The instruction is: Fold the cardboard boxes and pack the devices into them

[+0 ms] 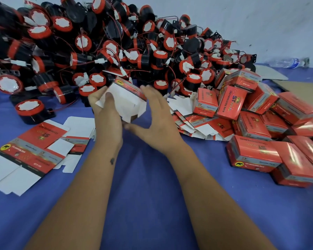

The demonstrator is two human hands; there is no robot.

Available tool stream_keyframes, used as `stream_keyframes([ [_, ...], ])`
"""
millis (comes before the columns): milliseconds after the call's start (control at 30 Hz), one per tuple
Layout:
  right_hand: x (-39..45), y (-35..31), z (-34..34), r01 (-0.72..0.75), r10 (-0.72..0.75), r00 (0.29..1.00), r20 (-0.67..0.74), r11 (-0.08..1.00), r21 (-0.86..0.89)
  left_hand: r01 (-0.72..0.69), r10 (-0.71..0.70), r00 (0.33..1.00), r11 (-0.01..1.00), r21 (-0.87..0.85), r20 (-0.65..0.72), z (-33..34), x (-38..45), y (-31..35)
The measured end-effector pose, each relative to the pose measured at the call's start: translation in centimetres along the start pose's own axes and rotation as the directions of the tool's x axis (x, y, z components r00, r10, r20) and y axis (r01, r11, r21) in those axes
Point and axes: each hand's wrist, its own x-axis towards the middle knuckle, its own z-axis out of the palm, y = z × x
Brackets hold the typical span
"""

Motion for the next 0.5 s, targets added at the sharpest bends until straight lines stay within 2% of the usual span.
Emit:
stream_keyframes([
  [100, 0.2, 0.6, -0.2, -0.006, 0.006, 0.994, 0.107, 1.000, -0.002, 0.131, -0.131, 0.991, 0.990, -0.055, -0.003, 0.4, -0.1, 0.1],
  [167, 0.4, 0.7, -0.3, -0.009, 0.008, 0.998, 0.057, 1.000, 0.005, 0.163, -0.163, 0.986, 0.986, -0.038, 0.023, 0.7, -0.3, 0.3],
  [233, 0.3, 0.8, -0.4, -0.010, 0.011, 0.999, -0.048, 0.999, 0.032, 0.163, -0.169, 0.981, 0.984, 0.072, 0.095, 0.9, -0.7, 0.3],
  [333, 0.2, 0.8, -0.7, -0.046, 0.059, 0.983, -0.171, 0.996, 0.079, 0.039, -0.086, 0.971, 0.978, 0.205, 0.223, 1.0, -1.4, 0.2],
  [500, 0.2, 0.4, -1.5, -0.116, 0.169, 0.965, -0.200, 0.961, 0.252, -0.295, 0.194, 0.922, 0.912, 0.284, 0.336, 0.5, -1.9, 0.3],
])
